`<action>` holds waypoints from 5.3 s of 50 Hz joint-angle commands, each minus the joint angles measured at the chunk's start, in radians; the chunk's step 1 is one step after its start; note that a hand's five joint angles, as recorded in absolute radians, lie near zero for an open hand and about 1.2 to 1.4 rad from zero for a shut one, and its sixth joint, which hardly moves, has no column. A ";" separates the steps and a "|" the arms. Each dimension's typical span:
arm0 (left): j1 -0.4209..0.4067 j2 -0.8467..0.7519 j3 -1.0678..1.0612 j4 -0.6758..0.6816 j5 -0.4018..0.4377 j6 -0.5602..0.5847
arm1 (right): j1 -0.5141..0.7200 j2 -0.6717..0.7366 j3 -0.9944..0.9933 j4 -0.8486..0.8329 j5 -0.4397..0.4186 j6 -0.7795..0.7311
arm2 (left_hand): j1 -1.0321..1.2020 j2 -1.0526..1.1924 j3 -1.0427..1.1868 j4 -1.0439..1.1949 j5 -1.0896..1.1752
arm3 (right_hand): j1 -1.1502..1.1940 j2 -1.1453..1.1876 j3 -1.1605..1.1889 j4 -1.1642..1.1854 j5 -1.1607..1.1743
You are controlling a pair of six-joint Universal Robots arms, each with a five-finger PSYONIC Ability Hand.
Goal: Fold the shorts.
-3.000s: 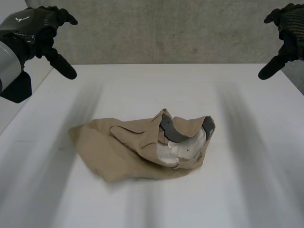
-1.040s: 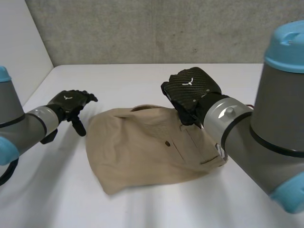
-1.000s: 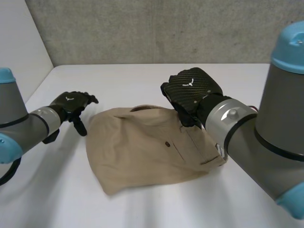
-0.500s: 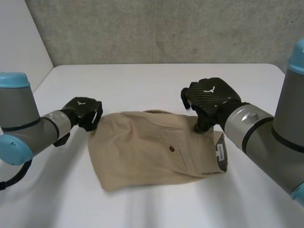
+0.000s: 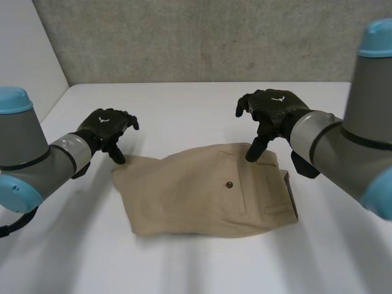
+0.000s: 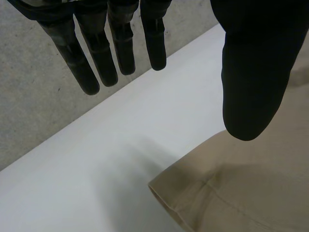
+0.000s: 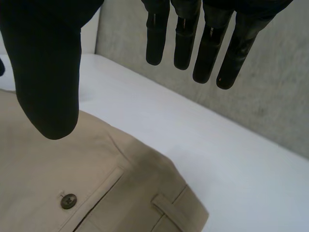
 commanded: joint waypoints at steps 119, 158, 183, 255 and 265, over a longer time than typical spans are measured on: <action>-0.095 -0.094 0.492 0.368 -0.107 -0.175 | -0.047 0.170 -0.552 -0.331 0.010 -0.431 | 0.947 0.947 0.944 0.955 0.957 | 1.022 0.946 0.969 0.981 0.979; -0.228 0.157 -0.462 0.308 -0.200 0.046 | -0.058 -0.083 0.546 -0.393 0.016 -0.457 | 0.805 0.805 0.802 0.813 0.814 | 1.022 0.946 0.969 0.981 0.979; -0.122 0.341 -0.591 0.143 -0.191 0.030 | -0.173 -0.131 0.712 -0.503 -0.044 -0.342 | 0.173 0.172 0.169 0.180 0.182 | 1.022 0.946 0.969 0.981 0.979; -0.153 0.728 -0.234 -0.106 -0.194 -0.007 | -0.172 -0.427 0.188 0.027 -0.008 -0.541 | 0.947 0.947 0.944 0.955 0.957 | 1.022 0.946 0.969 0.981 0.979; -0.158 0.267 -0.102 -0.129 -0.195 0.004 | -0.158 -0.111 0.117 0.052 -0.002 -0.613 | 0.947 0.947 0.944 0.955 0.957 | 1.022 0.946 0.969 0.981 0.979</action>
